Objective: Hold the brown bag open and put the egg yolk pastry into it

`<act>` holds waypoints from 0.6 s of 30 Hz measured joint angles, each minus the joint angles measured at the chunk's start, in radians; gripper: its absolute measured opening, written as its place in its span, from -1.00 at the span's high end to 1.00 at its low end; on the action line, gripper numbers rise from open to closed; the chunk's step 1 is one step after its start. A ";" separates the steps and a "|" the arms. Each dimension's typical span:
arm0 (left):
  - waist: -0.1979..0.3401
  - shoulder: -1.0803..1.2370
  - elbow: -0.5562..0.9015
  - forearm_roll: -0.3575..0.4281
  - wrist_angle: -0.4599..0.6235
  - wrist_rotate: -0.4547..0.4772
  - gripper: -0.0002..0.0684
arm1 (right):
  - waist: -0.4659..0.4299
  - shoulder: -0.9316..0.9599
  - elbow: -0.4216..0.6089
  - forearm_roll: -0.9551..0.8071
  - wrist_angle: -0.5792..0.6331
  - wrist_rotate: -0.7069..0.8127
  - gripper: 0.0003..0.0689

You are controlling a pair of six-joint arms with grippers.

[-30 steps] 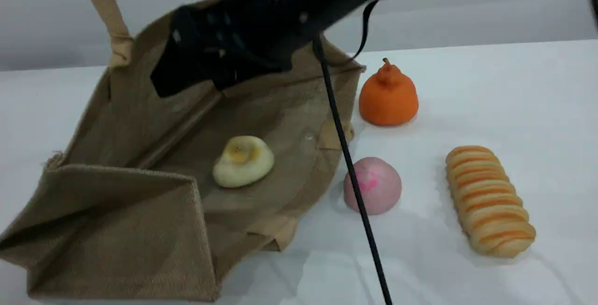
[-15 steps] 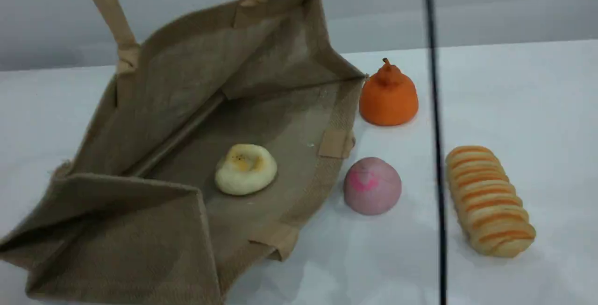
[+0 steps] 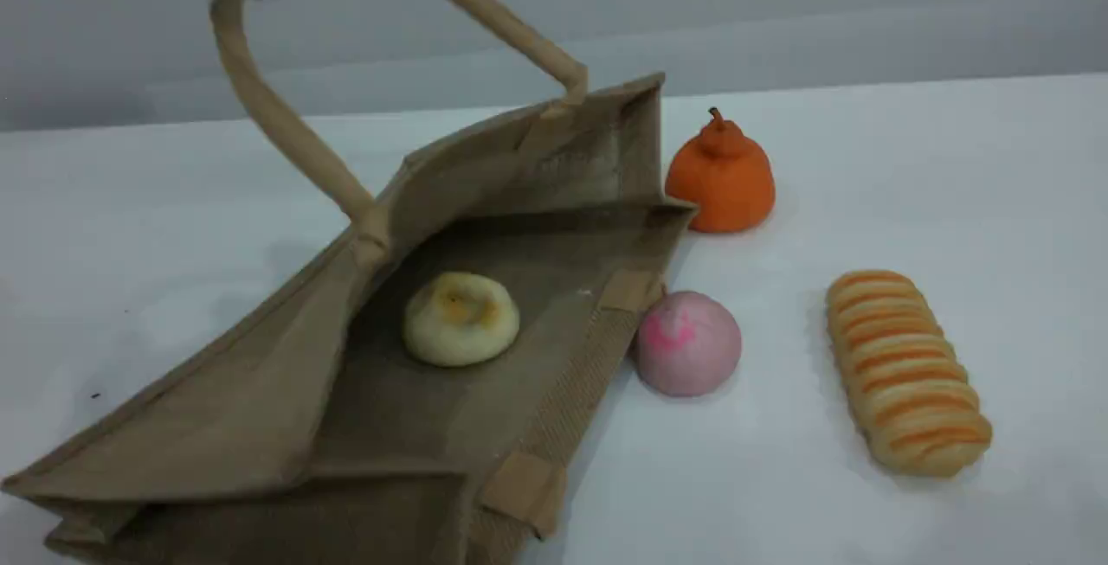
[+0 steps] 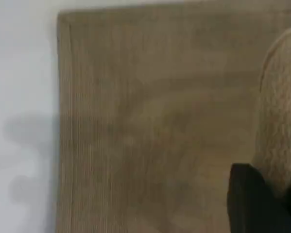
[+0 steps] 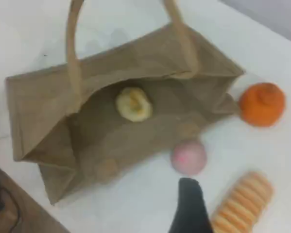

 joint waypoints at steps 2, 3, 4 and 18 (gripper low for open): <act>0.000 0.000 0.058 -0.007 -0.052 0.000 0.75 | 0.000 -0.043 0.000 -0.010 0.041 0.015 -0.28; 0.000 -0.001 0.087 -0.019 -0.076 0.001 0.75 | 0.000 -0.069 0.000 -0.017 0.059 0.025 -0.28; 0.000 -0.001 0.115 -0.034 -0.103 0.008 0.75 | 0.000 -0.086 0.000 -0.025 0.072 0.032 -0.28; 0.000 0.001 0.327 -0.255 -0.334 0.243 0.66 | 0.000 -0.345 0.001 -0.205 0.139 0.132 -0.28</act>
